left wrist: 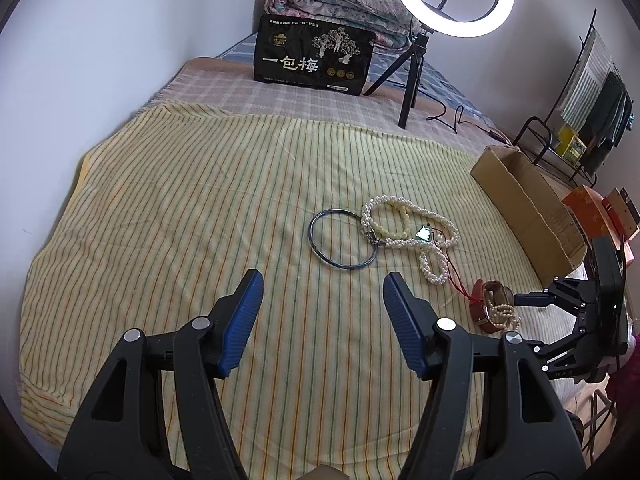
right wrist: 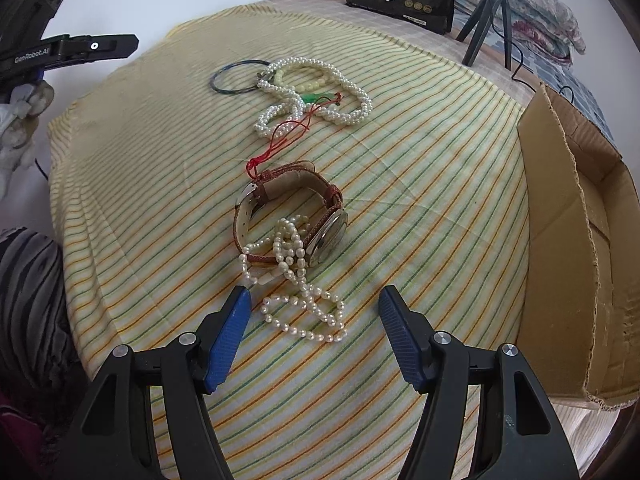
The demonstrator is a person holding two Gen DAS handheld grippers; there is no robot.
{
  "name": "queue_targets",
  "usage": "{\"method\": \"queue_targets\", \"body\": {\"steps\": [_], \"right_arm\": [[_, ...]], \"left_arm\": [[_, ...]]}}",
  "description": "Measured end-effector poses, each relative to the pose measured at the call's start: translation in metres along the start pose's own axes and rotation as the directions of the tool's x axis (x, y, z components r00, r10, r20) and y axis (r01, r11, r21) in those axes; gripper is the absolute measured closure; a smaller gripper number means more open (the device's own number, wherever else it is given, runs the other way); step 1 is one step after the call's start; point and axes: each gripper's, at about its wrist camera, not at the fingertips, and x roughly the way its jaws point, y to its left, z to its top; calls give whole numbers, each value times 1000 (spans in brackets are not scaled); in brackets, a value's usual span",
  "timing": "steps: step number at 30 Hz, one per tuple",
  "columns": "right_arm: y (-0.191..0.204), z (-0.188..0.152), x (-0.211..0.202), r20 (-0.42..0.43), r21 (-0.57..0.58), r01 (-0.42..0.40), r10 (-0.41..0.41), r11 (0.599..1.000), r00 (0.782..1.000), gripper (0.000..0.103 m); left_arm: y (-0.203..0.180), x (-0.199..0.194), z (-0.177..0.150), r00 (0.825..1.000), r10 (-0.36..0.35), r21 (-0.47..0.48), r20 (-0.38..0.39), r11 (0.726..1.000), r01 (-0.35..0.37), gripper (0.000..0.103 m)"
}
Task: Organize jewelry
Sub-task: 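Move the right tool to the pearl bracelet while the left tool approaches the black bangle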
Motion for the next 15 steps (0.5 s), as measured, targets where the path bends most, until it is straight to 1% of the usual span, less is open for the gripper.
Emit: {"method": "queue_targets", "body": {"steps": [8,11,15], "right_arm": [[0,4,8,1,-3,11,-11,1000,1000,37],[3,4,9,2,-10,32,-32,999,999,38],[6,3,8,3,-10,38,-38,999,999,41]], "left_arm": [[0,20,3,999,-19,-3,-29,1000,18,39],[3,29,6,999,-35,-25,-39,999,34,39],[9,45,11,997,-50,-62,-58,997,46,39]]}}
